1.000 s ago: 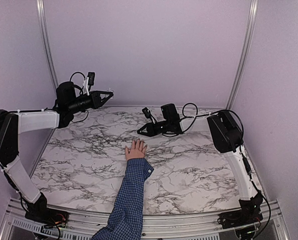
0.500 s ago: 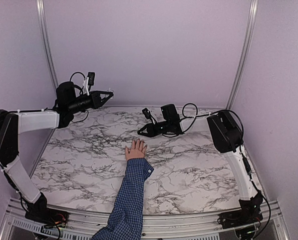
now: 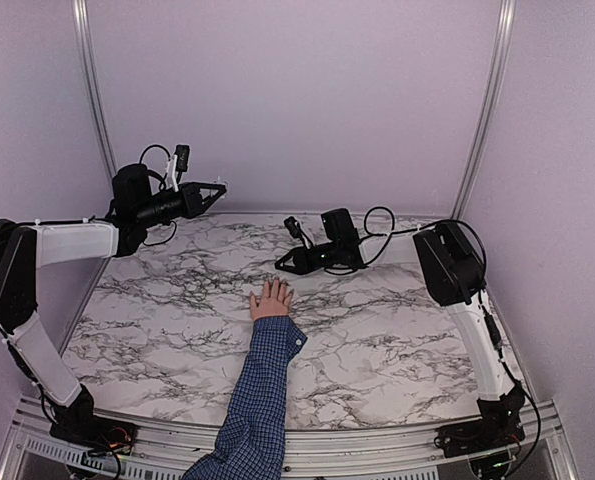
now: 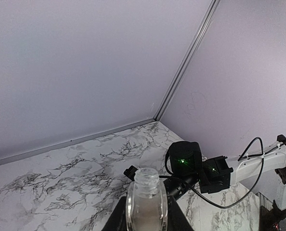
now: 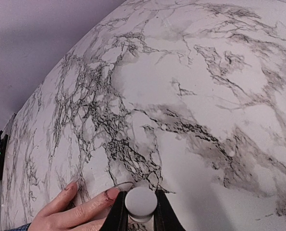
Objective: Paint the nails
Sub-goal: Paint the hand on the nail.
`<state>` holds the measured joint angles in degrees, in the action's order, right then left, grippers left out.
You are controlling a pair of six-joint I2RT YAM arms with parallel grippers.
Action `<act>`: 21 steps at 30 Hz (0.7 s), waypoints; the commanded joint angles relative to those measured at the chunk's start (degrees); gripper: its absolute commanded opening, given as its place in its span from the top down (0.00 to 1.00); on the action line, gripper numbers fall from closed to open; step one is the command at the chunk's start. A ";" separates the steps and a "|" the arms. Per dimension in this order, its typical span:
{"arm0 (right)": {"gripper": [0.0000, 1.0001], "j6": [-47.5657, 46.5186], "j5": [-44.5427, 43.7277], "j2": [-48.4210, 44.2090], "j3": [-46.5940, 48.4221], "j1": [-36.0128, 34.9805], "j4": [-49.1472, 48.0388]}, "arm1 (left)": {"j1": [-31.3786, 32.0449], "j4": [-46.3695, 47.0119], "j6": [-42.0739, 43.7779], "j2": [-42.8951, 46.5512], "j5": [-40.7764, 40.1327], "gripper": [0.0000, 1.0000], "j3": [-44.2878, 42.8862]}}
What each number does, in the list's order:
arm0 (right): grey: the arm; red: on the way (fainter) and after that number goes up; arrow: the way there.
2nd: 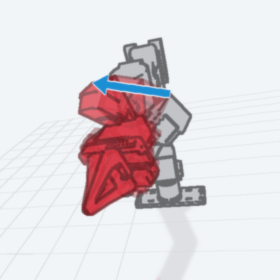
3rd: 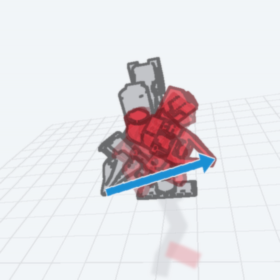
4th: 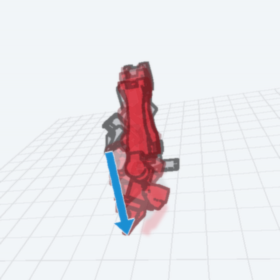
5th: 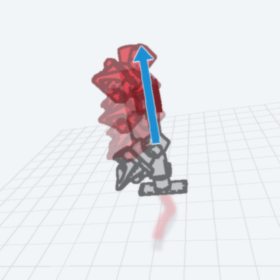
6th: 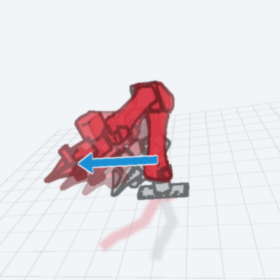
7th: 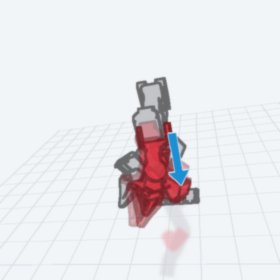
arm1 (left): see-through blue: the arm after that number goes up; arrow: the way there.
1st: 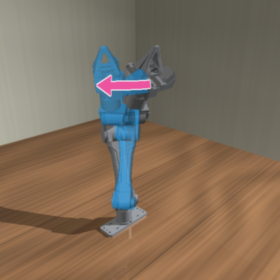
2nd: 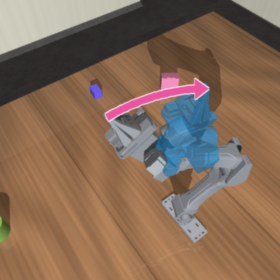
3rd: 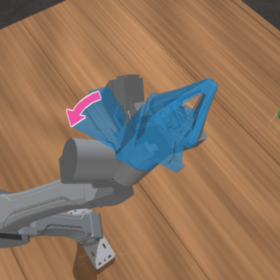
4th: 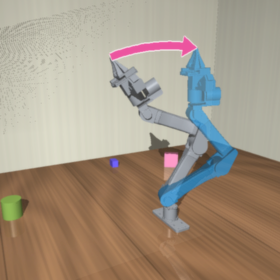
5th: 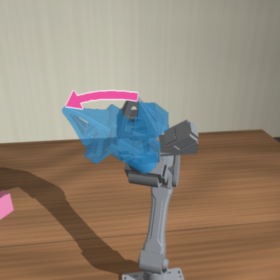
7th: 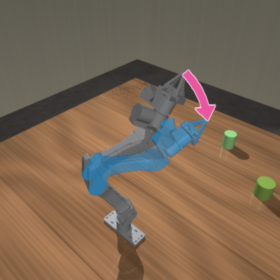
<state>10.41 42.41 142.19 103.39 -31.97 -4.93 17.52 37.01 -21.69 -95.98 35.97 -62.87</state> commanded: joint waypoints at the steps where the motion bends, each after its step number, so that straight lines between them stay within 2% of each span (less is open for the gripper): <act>1: 1.00 -0.58 -0.62 -0.34 0.99 -0.36 0.66 | -0.29 2.28 0.42 0.80 0.33 1.00 -0.21; 21: 1.00 0.57 0.04 0.76 2.55 -0.38 -0.37 | -0.29 2.27 0.47 0.36 0.51 1.00 -0.70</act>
<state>10.50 42.39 142.19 103.46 -31.97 -4.97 17.52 37.01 -21.69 -95.98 35.97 -62.87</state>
